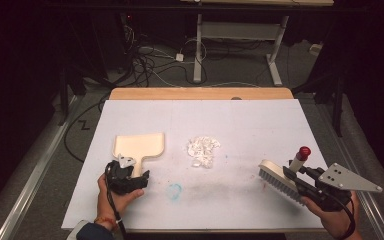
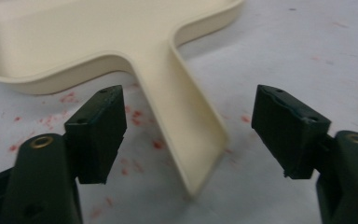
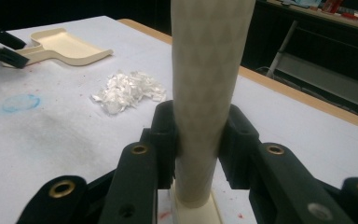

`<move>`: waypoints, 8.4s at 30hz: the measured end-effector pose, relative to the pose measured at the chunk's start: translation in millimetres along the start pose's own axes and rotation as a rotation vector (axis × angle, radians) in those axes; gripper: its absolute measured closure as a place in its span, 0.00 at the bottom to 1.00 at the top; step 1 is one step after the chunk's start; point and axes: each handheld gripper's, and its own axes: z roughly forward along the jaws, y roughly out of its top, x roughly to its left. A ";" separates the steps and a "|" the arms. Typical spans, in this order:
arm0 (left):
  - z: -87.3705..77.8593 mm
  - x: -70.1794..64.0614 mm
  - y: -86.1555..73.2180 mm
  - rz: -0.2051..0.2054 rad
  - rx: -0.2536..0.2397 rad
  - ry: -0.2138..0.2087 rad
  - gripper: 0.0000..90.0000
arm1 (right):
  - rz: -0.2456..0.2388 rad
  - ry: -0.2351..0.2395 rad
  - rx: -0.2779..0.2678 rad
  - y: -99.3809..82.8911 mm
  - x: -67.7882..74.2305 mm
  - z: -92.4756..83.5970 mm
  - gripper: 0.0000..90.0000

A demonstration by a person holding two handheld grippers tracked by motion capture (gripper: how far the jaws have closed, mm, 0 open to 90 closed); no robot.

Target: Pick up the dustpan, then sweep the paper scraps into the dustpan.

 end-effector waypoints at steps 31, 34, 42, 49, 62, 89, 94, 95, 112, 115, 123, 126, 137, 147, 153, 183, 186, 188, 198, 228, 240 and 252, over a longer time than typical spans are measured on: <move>-37.9 17.1 34.1 0.315 0.098 -0.124 0.71 | 0.001 0.005 0.031 -6.0 -0.9 3.6 0.79; -47.7 5.2 27.0 0.359 0.119 -0.145 0.71 | 0.007 0.006 0.036 -7.4 -1.6 4.7 0.79; -52.3 -9.8 15.9 0.401 0.157 -0.213 0.71 | 0.010 0.008 0.037 -7.5 -2.1 5.6 0.79; -48.7 -13.8 9.8 0.393 0.173 -0.253 0.71 | 0.016 0.012 0.040 -9.7 -3.5 8.0 0.79; -42.2 -12.9 7.1 0.389 0.188 -0.282 0.71 | 0.042 0.015 0.028 -10.4 -9.5 13.9 0.79; -34.0 -16.4 2.7 0.409 0.216 -0.272 0.71 | 0.050 0.005 0.007 -0.9 -21.3 31.6 0.79; -33.5 -16.0 1.8 0.412 0.216 -0.273 0.71 | 0.064 -0.019 0.005 4.6 -32.7 49.8 0.79; -33.3 -16.0 1.5 0.411 0.217 -0.272 0.71 | 0.068 -0.031 0.011 6.6 -34.6 55.0 0.79; -31.1 -18.5 2.6 0.422 0.227 -0.269 0.71 | 0.150 -0.106 -0.038 49.7 -51.0 160.3 0.79; -30.7 -19.0 3.0 0.427 0.228 -0.275 0.71 | 0.131 -0.118 -0.026 55.5 -42.7 182.8 0.79; -27.8 -19.7 3.4 0.434 0.227 -0.280 0.71 | 0.099 -0.104 -0.029 64.5 -10.0 229.3 0.79; -27.5 -20.1 3.2 0.435 0.227 -0.277 0.71 | 0.076 -0.093 -0.024 66.8 -2.4 234.4 0.79; -25.9 -22.0 3.4 0.435 0.229 -0.287 0.71 | 0.102 0.025 -0.064 67.0 38.0 237.8 0.78; -22.4 -29.1 6.3 0.437 0.237 -0.282 0.71 | 0.115 0.047 -0.096 63.4 62.1 234.3 0.77; -20.1 -29.3 8.5 0.425 0.233 -0.288 0.70 | 0.104 0.084 -0.107 63.5 73.7 233.8 0.77; -15.2 -35.2 14.5 0.427 0.235 -0.295 0.70 | 0.031 0.279 -0.154 82.7 137.2 217.2 0.79; -16.3 -34.1 13.6 0.428 0.236 -0.296 0.70 | 0.031 0.282 -0.167 87.6 134.6 213.2 0.79; -16.8 -33.4 12.9 0.430 0.236 -0.295 0.70 | 0.043 0.288 -0.181 91.4 130.9 209.7 0.79; -21.0 -29.2 8.6 0.440 0.242 -0.293 0.70 | 0.080 0.232 -0.225 104.5 108.3 189.8 0.79; -25.7 -28.6 3.9 0.436 0.257 -0.273 0.70 | -0.028 0.267 -0.053 54.5 117.4 129.4 0.79; -29.1 -22.5 0.7 0.426 0.259 -0.287 0.70 | -0.021 0.285 -0.103 74.0 127.1 154.9 0.79; -30.6 -17.8 0.5 0.423 0.267 -0.288 0.70 | 0.018 0.229 -0.163 97.9 99.6 154.1 0.79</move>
